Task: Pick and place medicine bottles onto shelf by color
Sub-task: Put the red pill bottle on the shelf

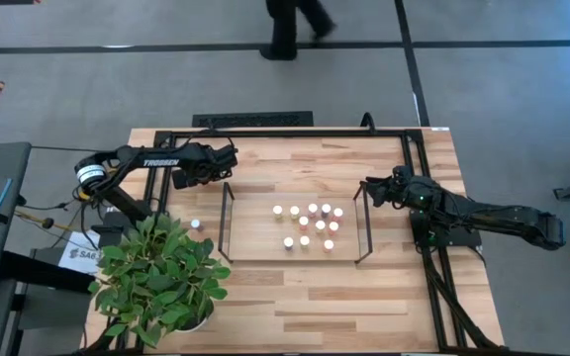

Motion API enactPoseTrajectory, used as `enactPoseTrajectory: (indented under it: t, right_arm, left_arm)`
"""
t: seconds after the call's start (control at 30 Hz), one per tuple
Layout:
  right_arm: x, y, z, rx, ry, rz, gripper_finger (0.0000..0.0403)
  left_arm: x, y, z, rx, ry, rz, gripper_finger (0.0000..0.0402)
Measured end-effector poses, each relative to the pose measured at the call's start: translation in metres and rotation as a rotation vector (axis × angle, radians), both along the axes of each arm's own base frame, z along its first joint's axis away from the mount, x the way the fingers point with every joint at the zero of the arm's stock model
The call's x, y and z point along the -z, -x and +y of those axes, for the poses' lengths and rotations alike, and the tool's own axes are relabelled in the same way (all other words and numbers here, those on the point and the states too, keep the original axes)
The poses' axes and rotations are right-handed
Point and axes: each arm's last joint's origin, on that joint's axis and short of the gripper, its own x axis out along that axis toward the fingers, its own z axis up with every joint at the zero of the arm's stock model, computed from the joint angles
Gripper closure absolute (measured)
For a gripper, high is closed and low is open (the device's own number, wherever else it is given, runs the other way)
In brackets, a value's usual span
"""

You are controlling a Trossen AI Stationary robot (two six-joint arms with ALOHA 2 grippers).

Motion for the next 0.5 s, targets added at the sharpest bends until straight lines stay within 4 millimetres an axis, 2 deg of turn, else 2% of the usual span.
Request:
enactPoseTrajectory:
  t: [0.2, 0.5]
  right_arm:
    - [0.0000, 0.0000, 0.0000, 0.000, 0.000, 0.000, 0.0154]
    - [0.0000, 0.0000, 0.0000, 0.000, 0.000, 0.000, 0.0154]
  left_arm:
    - [0.0001, -0.0004, 0.0001, 0.000, 0.003, -0.007, 0.0263]
    - [-0.0028, -0.0025, 0.0008, 0.002, 0.016, -0.022, 0.0271]
